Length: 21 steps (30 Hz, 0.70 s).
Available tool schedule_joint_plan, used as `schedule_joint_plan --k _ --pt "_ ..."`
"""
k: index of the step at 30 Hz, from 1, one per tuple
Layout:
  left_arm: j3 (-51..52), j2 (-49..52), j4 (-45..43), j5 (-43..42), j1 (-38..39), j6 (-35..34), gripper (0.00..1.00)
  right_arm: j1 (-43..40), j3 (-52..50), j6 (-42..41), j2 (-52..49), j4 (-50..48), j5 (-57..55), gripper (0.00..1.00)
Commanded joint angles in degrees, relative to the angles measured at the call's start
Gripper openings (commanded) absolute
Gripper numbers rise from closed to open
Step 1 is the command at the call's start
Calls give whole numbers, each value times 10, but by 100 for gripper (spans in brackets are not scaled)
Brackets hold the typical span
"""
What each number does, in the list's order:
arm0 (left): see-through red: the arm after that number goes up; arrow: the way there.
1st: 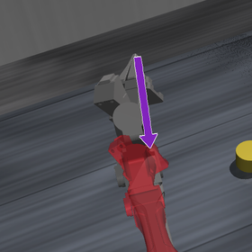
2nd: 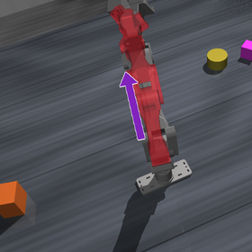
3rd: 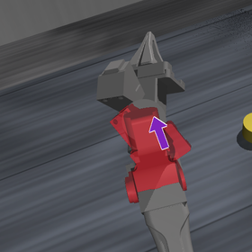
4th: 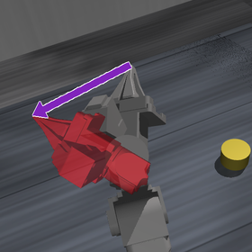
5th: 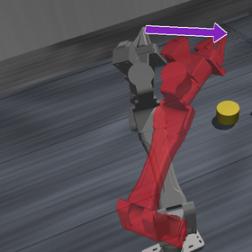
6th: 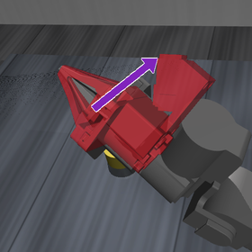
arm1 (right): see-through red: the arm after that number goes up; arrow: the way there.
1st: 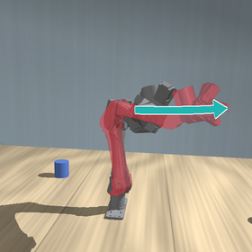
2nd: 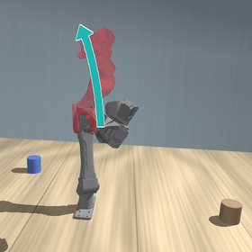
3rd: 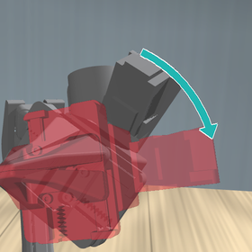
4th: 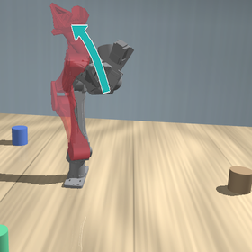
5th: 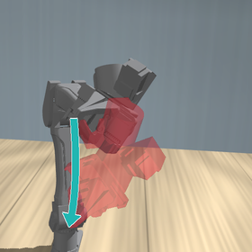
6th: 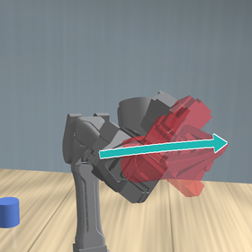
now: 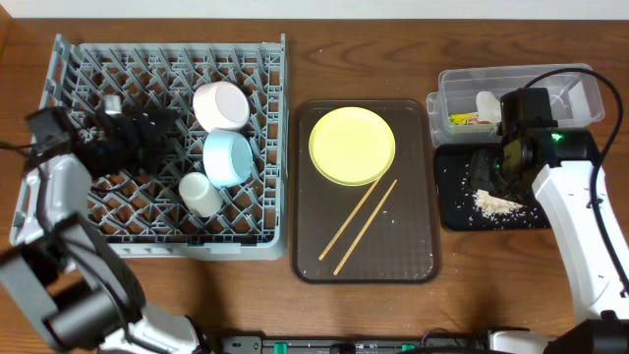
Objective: Sort waste into correct bins and load items into the dishwasher rack
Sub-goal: 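Carry the light-blue bowl left and set it in the dish rack, then reach the left gripper to the tray and grasp a wooden chopstick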
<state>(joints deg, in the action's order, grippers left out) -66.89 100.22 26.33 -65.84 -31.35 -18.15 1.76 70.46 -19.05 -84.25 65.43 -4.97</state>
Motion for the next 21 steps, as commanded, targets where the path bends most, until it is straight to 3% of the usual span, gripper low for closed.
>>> schedule_joint_plan --k 1,5,10,21 --pt "-3 -73 -10 68 0 10 86 -3 8 0 10 0 -8 65" --pt "-3 -141 -6 109 21 29 87 -3 8 0 10 -1 -8 66" --pt "-3 -218 48 227 100 56 87 -3 8 0 10 -5 -8 67" --pt "-3 -238 146 498 441 83 88 -3 8 0 10 -5 -8 68"
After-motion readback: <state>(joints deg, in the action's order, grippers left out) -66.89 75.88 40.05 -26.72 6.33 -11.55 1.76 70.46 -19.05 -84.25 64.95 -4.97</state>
